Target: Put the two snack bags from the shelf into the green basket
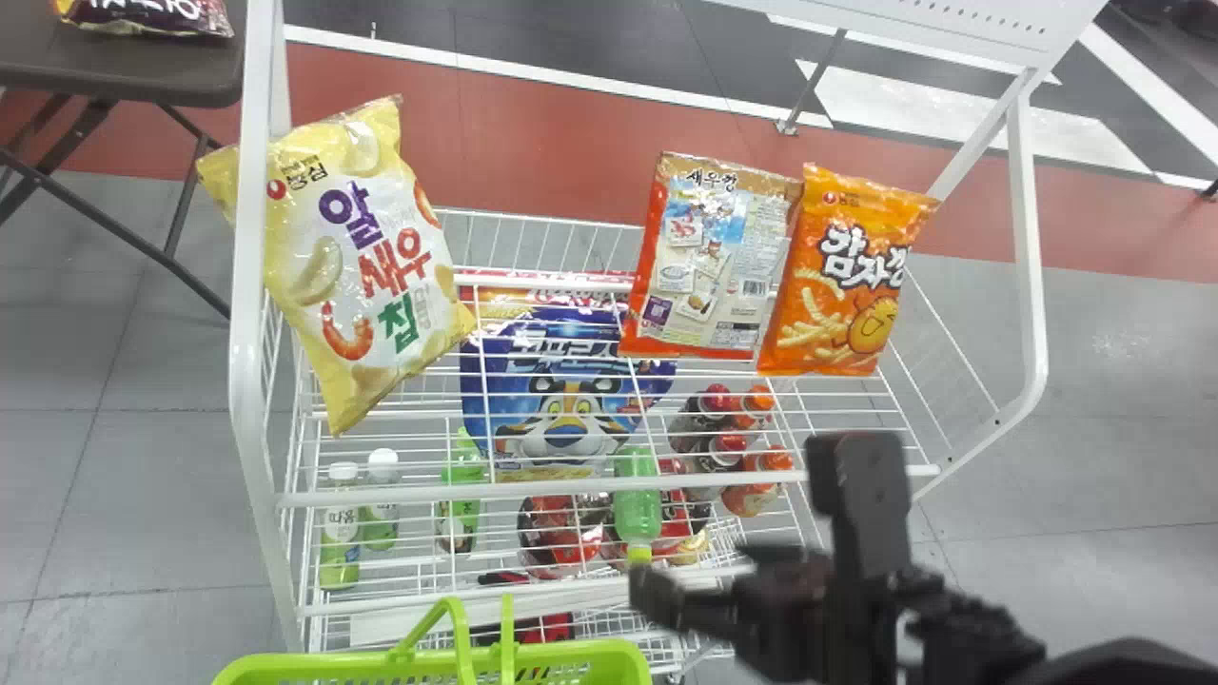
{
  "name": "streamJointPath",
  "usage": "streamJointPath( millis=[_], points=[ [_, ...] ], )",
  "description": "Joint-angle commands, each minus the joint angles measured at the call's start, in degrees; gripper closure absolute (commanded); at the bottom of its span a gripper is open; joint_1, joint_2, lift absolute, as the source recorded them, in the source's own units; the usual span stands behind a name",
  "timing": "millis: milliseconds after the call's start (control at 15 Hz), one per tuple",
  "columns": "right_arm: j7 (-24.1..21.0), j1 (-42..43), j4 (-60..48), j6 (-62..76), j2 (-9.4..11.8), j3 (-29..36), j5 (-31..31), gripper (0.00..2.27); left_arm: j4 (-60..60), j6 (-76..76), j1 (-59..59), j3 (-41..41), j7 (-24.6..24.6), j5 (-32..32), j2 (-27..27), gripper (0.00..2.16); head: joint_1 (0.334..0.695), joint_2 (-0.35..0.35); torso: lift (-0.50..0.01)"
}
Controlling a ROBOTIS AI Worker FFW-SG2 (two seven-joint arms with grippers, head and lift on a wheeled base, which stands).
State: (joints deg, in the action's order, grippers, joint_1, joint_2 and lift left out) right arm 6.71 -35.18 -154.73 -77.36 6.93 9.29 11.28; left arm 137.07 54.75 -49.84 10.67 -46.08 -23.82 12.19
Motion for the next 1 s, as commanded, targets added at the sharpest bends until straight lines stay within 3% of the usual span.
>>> streamJointPath(
  millis=[0, 467, 933],
  points=[
    [1.5, 3.7, 6.9, 18.2, -0.2, 4.8, 3.0, 0.09, 0.1, -0.1, -0.3, 0.0, 0.2, 0.0, 0.0, 1.81, 0.695, -0.35, -0.011],
    [8.6, 14.2, 23.8, 40.7, -0.2, 8.6, 4.8, 0.09, 0.3, -0.1, -0.8, 0.1, 0.6, 0.6, -0.2, 1.81, 0.695, -0.35, -0.011],
    [9.2, 18.3, 37.7, 55.6, 0.3, 7.1, 0.1, 0.12, 0.1, -0.1, -0.8, 0.4, 0.8, 1.3, -0.1, 1.81, 0.695, -0.35, -0.011]
  ],
)
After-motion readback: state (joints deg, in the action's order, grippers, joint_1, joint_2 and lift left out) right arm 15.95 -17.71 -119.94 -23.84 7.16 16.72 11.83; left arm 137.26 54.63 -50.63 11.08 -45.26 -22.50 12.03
